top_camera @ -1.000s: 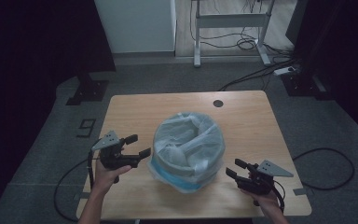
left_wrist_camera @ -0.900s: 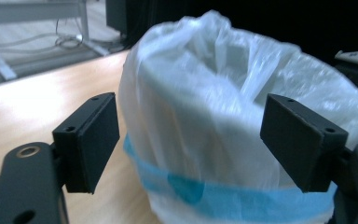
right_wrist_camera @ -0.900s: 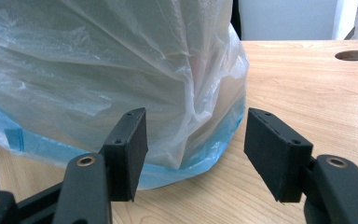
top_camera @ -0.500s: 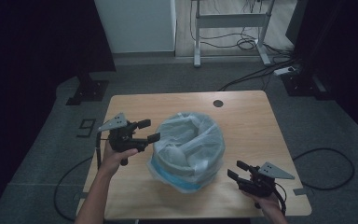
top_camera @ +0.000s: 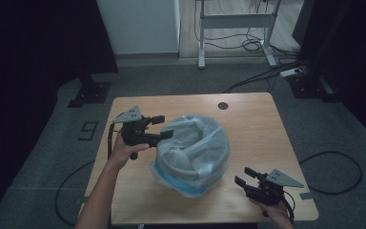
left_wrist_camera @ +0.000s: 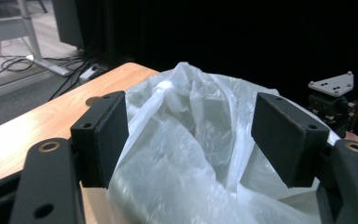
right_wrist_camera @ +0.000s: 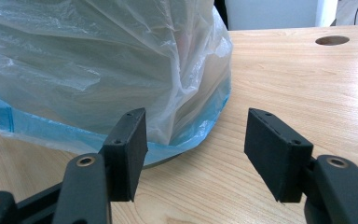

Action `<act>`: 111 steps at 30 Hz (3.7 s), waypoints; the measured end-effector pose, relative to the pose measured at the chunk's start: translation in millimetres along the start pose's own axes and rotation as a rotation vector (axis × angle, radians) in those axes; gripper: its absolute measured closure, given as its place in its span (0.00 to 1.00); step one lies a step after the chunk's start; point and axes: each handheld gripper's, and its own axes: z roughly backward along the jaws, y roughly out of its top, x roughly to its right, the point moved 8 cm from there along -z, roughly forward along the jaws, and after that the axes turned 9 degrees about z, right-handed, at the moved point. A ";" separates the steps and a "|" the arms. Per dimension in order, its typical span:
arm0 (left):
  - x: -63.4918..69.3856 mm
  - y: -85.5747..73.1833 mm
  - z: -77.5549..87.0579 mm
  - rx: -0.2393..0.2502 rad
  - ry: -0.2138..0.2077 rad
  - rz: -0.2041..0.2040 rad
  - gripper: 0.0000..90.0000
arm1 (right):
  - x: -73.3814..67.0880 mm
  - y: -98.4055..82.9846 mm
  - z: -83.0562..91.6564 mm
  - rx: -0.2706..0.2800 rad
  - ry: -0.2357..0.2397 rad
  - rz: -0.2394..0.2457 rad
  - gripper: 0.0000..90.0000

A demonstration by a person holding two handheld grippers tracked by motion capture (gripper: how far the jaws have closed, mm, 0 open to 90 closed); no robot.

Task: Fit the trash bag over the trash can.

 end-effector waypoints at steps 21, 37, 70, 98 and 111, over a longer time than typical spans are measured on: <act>4.1 25.0 -65.6 -0.156 -0.150 -0.035 0.33 | 0.4 -3.5 -2.9 -0.017 -0.002 0.009 0.43; 1.8 34.6 -95.2 -0.282 -0.144 -0.050 0.35 | -0.2 -4.5 -4.6 -0.020 0.003 -0.001 0.42; 15.3 19.4 -120.8 -0.427 -0.015 -0.139 0.34 | -4.0 -6.3 -5.8 -0.030 0.013 0.012 0.42; 43.6 -18.6 -145.7 -0.627 -0.006 -0.254 0.35 | -8.7 -7.6 -7.5 -0.042 0.017 0.029 0.42; 34.6 14.1 -90.0 -0.506 0.031 -0.226 0.35 | -8.6 -7.4 -7.3 -0.041 0.013 0.031 0.42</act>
